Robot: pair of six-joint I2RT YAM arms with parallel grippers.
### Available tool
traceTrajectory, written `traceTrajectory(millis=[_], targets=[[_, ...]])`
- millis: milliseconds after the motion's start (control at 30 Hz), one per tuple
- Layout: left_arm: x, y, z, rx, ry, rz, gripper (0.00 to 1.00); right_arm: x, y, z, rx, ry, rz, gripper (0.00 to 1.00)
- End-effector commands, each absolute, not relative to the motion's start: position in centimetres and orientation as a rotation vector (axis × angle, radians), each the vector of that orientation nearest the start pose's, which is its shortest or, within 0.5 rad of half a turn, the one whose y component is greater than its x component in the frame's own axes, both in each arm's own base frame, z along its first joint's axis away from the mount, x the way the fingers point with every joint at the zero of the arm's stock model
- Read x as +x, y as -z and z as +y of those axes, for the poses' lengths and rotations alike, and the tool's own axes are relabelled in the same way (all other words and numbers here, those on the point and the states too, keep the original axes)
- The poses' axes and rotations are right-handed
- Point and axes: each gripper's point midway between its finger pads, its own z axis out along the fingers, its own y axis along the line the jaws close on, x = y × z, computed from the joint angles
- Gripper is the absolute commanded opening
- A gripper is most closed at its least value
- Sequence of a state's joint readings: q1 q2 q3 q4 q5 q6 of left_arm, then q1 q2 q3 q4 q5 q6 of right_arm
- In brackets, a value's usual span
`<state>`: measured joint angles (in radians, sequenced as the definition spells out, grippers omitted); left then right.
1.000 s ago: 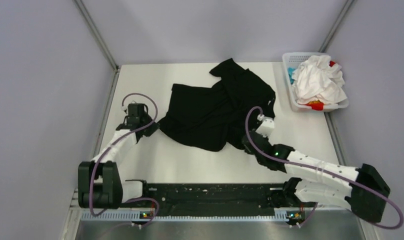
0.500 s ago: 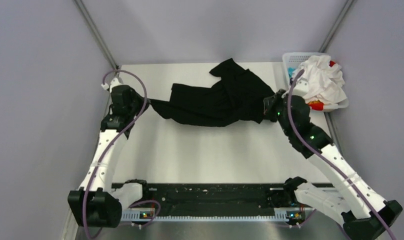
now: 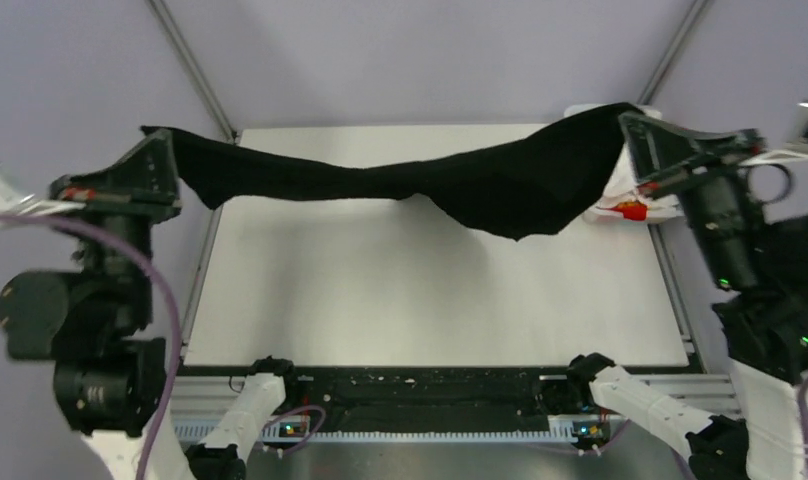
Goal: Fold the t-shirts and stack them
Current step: Flatten out the tshirt
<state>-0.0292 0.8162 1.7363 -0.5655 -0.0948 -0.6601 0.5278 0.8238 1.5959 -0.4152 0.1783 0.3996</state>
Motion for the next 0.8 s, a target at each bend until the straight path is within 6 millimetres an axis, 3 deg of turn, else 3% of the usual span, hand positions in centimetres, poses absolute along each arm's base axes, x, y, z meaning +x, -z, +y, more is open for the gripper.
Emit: traceTrajectory(millis=[0, 133, 200, 267, 367, 467, 567, 633, 767], targets=[[13.1, -64.6, -1.0, -0.396, 0.523, 1.014, 0.00, 12.3, -66.3, 8.1, -0.049, -0.798, 0.987, 0.00], [9.1, -67.7, -0.4, -0.385, 0.509, 0.909, 0.00, 9.7, -69.7, 6.6, -0.059, -0.786, 0.909, 0.00], [8.1, -68.4, -0.1, -0.383, 0.504, 0.874, 0.00, 9.7, -70.8, 5.9, -0.038, -0.754, 0.883, 0.00], [8.0, -68.5, 0.1, -0.390, 0.497, 0.866, 0.00, 10.2, -71.5, 5.8, -0.039, -0.725, 0.874, 0.00], [10.2, -67.4, 0.2, -0.409, 0.478, 0.918, 0.00, 13.7, -70.8, 6.2, 0.000, -0.642, 0.931, 0.00], [14.9, -64.7, 0.7, -0.460, 0.431, 1.015, 0.00, 19.5, -68.0, 6.3, 0.087, -0.490, 1.038, 0.00], [21.0, -60.0, 1.6, -0.528, 0.345, 1.139, 0.00, 25.5, -64.3, 6.3, 0.163, -0.304, 1.117, 0.00], [25.4, -56.0, 2.1, -0.555, 0.285, 1.225, 0.00, 29.1, -61.1, 6.2, 0.208, -0.169, 1.170, 0.00], [35.8, -44.6, 2.8, -0.644, 0.153, 1.479, 0.00, 35.9, -53.7, 6.5, 0.239, 0.005, 1.270, 0.00]])
